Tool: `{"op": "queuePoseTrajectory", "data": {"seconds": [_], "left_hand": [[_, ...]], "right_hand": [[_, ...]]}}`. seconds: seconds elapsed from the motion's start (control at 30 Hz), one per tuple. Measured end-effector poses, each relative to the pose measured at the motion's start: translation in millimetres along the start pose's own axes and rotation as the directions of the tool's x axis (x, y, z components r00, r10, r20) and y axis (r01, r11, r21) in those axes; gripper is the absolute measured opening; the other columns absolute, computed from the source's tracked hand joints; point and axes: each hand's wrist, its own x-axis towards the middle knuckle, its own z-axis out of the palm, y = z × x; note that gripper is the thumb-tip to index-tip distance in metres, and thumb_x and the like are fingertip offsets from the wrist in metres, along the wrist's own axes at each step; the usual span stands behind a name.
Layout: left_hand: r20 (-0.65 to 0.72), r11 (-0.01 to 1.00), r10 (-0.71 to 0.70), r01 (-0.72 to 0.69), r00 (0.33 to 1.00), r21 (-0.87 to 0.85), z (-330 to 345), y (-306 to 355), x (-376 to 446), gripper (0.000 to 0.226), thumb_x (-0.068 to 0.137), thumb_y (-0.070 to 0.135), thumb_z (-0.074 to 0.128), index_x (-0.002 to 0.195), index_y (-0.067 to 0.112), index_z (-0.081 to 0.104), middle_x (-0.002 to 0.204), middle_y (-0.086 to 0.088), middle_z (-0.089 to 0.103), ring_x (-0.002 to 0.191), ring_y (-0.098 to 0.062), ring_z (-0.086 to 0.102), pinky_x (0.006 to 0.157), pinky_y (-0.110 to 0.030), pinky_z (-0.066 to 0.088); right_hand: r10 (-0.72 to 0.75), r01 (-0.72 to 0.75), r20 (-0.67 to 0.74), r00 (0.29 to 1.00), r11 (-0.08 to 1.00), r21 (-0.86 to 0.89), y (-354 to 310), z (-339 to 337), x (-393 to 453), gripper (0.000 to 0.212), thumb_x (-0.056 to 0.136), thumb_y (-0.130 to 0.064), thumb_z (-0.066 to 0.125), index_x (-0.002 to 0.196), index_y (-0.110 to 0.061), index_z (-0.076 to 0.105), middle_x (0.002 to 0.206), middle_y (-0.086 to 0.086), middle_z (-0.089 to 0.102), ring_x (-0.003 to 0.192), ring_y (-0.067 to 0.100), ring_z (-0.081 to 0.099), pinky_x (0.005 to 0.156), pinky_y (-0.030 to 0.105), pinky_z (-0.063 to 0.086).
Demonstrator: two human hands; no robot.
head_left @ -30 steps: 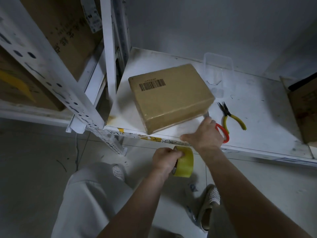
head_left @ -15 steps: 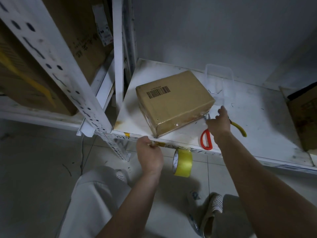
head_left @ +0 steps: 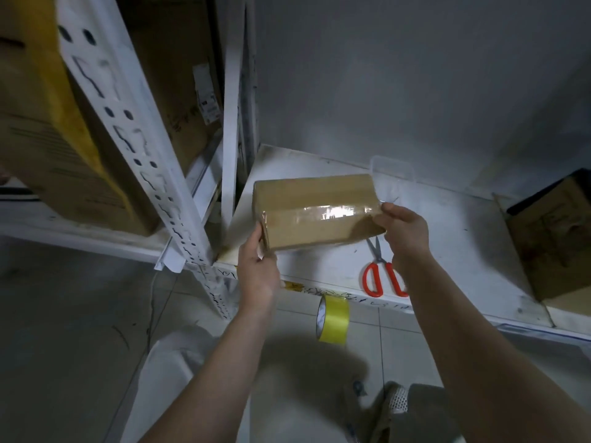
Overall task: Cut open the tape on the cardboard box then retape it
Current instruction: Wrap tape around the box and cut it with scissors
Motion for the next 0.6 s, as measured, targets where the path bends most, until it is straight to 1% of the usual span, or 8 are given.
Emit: {"op": "queuePoseTrajectory", "data": {"seconds": [0.07,0.17,0.27,0.37,0.4,0.47,0.53,0.6], "left_hand": [[0.033,0.999,-0.009,0.01,0.999,-0.033,-9,-3,5,0.064,0.081,0.003,0.06,0.121,0.053,0.055,0.134,0.006,0.053,0.124,-0.014,0.051,0.106,-0.044,0.042],[0.029,0.999,0.041,-0.041,0.999,-0.01,-15,4,2,0.056,0.081,0.011,0.064,0.119,0.051,0.057,0.135,0.003,0.054,0.122,-0.015,0.054,0.107,-0.048,0.039],[-0.024,0.999,0.038,-0.038,0.999,-0.023,-15,16,-2,0.044,0.088,-0.001,0.057,0.112,0.037,0.056,0.124,0.002,0.061,0.109,-0.011,0.059,0.096,-0.038,0.05],[-0.055,0.998,0.041,-0.038,0.998,0.056,-16,14,1,0.038,0.089,-0.001,0.056,0.121,0.022,0.056,0.116,0.004,0.06,0.109,-0.014,0.058,0.092,-0.038,0.053],[-0.032,0.997,0.043,-0.041,0.999,0.064,-15,13,3,0.041,0.09,0.001,0.054,0.124,0.024,0.056,0.119,0.005,0.058,0.111,-0.015,0.057,0.092,-0.04,0.053],[0.047,0.994,0.032,-0.037,0.998,0.102,-15,12,2,0.052,0.093,0.004,0.051,0.131,0.039,0.05,0.132,0.005,0.052,0.12,-0.015,0.052,0.096,-0.042,0.051],[0.093,0.989,0.038,-0.051,0.995,0.141,-14,15,4,0.062,0.093,0.005,0.051,0.13,0.053,0.045,0.14,0.001,0.043,0.127,-0.016,0.045,0.102,-0.047,0.045],[0.098,0.981,0.079,-0.095,0.992,0.17,-13,19,10,0.052,0.093,0.004,0.051,0.126,0.044,0.05,0.127,0.007,0.05,0.115,-0.006,0.05,0.095,-0.033,0.049]], "right_hand": [[-0.001,0.001,-0.021,1.0,1.0,0.009,-7,2,-3,0.023,0.088,0.0,0.059,0.109,-0.006,0.067,0.099,-0.001,0.063,0.087,0.009,0.058,0.079,0.014,0.046],[0.008,-0.009,-0.026,1.0,1.0,-0.024,-8,6,-3,0.027,0.092,-0.007,0.055,0.117,-0.012,0.063,0.112,-0.002,0.059,0.105,0.018,0.055,0.097,0.033,0.045],[-0.001,-0.001,-0.024,1.0,0.996,-0.087,-5,8,-4,0.027,0.094,-0.012,0.052,0.119,-0.014,0.062,0.111,-0.003,0.058,0.107,0.019,0.054,0.097,0.036,0.044],[-0.014,0.009,-0.018,1.0,0.963,-0.269,0,7,-6,0.027,0.096,-0.026,0.047,0.102,-0.007,0.064,0.1,0.008,0.062,0.095,0.023,0.057,0.093,0.044,0.049],[0.002,0.0,0.008,1.0,0.94,-0.341,3,7,-8,0.033,0.096,-0.033,0.044,0.101,-0.007,0.063,0.1,0.012,0.062,0.094,0.024,0.057,0.092,0.046,0.05],[0.072,-0.048,0.056,0.996,0.937,-0.345,9,6,-11,0.037,0.095,-0.038,0.043,0.115,-0.011,0.059,0.109,0.01,0.06,0.1,0.027,0.057,0.091,0.046,0.05],[0.095,-0.076,0.054,0.994,0.958,-0.277,11,4,-9,0.031,0.094,-0.029,0.049,0.123,-0.019,0.057,0.113,0.008,0.06,0.102,0.027,0.058,0.088,0.044,0.051],[0.084,-0.078,0.019,0.996,0.972,-0.223,6,0,-4,0.032,0.09,-0.013,0.056,0.121,-0.019,0.057,0.105,0.005,0.062,0.097,0.025,0.061,0.08,0.038,0.053]]}}
